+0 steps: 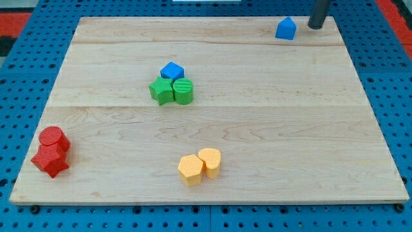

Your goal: Push the blue triangle to the top left of the green star diagonally

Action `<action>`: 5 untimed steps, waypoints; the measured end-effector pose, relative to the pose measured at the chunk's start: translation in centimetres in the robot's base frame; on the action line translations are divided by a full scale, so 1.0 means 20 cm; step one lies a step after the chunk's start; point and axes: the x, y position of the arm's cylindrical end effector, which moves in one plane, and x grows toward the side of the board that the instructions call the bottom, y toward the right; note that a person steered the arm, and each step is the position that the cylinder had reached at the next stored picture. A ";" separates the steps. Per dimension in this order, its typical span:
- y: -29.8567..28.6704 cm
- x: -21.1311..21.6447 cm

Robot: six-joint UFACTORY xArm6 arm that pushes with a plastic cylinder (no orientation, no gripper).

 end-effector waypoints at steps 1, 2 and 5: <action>-0.38 0.06; -0.78 0.12; -0.82 0.32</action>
